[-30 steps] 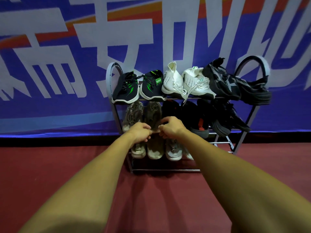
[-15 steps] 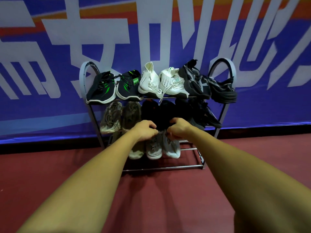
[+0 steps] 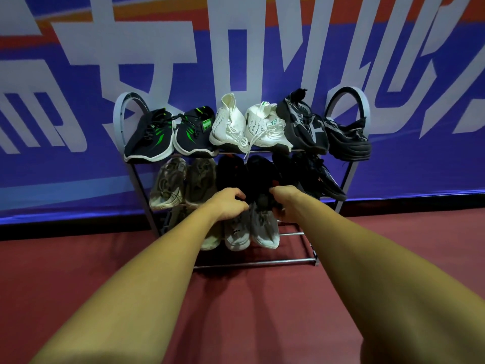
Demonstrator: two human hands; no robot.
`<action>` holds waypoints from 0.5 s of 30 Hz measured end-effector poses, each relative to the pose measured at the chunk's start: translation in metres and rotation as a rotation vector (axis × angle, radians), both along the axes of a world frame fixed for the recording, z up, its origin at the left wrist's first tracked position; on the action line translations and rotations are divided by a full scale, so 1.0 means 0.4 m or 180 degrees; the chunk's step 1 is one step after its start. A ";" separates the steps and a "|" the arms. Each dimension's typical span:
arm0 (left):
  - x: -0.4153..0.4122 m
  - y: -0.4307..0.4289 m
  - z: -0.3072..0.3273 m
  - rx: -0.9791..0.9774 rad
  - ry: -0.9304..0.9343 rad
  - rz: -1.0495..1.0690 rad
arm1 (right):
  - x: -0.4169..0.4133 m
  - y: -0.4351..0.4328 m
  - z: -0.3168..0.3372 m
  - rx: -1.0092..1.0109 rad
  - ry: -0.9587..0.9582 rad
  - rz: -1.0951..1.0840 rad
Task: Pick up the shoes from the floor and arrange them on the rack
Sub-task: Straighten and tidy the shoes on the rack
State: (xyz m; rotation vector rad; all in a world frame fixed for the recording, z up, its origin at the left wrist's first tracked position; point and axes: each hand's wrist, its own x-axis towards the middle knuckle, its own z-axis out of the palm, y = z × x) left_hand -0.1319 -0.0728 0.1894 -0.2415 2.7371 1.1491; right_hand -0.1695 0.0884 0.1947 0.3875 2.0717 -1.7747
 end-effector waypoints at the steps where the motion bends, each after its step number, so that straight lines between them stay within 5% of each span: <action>1: -0.001 0.001 0.000 0.0000 -0.0025 -0.0010 | -0.004 -0.003 0.002 -0.0071 0.0051 -0.0111; 11: 0.014 0.004 0.003 -0.0015 -0.0063 -0.0074 | -0.010 0.001 0.031 -0.0886 -0.0256 -0.0358; 15: 0.034 0.008 0.014 -0.0055 -0.0010 -0.0055 | 0.019 0.011 0.060 -0.1023 -0.0527 0.0053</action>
